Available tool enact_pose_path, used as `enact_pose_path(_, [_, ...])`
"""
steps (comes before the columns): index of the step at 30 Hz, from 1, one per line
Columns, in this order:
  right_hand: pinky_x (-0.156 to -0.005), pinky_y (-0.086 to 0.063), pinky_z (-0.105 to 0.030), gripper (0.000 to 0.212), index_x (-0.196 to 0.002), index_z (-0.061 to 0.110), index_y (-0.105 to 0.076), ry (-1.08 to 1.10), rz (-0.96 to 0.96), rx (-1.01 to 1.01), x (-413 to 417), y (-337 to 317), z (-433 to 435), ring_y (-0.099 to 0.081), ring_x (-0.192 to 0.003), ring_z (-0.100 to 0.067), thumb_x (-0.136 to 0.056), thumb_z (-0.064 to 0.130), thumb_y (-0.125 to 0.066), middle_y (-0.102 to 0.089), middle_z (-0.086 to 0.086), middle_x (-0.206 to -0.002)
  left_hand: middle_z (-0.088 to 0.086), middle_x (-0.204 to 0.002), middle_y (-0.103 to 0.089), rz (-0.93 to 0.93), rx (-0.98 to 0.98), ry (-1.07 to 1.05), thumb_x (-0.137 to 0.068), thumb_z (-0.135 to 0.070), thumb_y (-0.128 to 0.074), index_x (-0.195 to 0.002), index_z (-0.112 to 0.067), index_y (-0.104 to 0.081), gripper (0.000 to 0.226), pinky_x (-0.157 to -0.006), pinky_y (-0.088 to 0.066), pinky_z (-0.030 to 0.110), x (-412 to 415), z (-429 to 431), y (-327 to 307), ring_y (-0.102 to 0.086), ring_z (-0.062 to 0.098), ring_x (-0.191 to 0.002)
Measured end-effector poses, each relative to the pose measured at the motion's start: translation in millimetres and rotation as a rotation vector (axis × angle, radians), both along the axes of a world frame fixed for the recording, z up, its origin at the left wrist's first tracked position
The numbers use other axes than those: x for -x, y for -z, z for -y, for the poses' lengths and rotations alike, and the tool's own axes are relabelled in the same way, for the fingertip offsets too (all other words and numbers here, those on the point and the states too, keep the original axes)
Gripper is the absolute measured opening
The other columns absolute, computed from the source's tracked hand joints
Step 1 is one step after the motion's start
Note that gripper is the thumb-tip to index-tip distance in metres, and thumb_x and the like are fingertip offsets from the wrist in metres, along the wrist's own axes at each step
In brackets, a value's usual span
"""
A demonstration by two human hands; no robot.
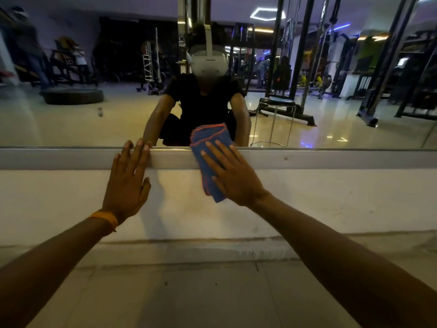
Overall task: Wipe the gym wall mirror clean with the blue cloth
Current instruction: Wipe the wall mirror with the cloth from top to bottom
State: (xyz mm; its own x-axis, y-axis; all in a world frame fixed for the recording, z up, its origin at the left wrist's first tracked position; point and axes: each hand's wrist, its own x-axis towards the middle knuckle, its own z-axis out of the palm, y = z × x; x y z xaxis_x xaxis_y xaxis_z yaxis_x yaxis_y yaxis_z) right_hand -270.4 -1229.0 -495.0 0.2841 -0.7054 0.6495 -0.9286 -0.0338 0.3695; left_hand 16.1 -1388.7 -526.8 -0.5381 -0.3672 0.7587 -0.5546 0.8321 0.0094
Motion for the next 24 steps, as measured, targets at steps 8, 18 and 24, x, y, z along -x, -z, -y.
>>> enact_pose_path(8, [-0.125, -0.019, -0.061, 0.067, -0.162, 0.009, -0.025, 0.136, 0.119, 0.072, 71.7, 15.2, -46.8, -0.01, -0.159, -0.036, -0.109, 0.048, -0.035, -0.017, -0.017, -0.17, 0.009, -0.175, -0.003, 0.043, -0.038, -0.025, -0.098, -0.039, -0.041, -0.166, -0.009, -0.01, 0.08, -0.128, -0.013, 0.059, -1.5, -4.8, -5.2, 0.001, 0.034, -0.161])
enact_pose_path(18, [-0.129, -0.013, -0.05, 0.066, -0.164, 0.013, -0.021, -0.028, 0.063, 0.129, -0.8, 22.4, 14.8, -0.009, -0.159, -0.031, -0.108, 0.041, -0.042, -0.014, -0.012, -0.171, 0.01, -0.174, -0.01, 0.084, -0.052, -0.041, -0.1, -0.038, -0.039, -0.164, -0.005, -0.016, 0.075, -0.125, -0.02, 0.063, -22.1, -4.6, -12.7, -0.008, 0.03, -0.161])
enact_pose_path(24, [-0.128, -0.01, -0.056, 0.062, -0.162, 0.009, -0.024, 0.117, 0.203, 0.235, 89.9, 40.8, -33.0, -0.011, -0.158, -0.036, -0.109, 0.041, -0.035, -0.018, -0.018, -0.169, 0.007, -0.174, -0.008, 0.102, -0.061, -0.08, -0.101, -0.041, -0.039, -0.165, -0.008, -0.014, 0.076, -0.124, -0.019, 0.066, -34.8, 4.0, -15.7, -0.005, 0.032, -0.161])
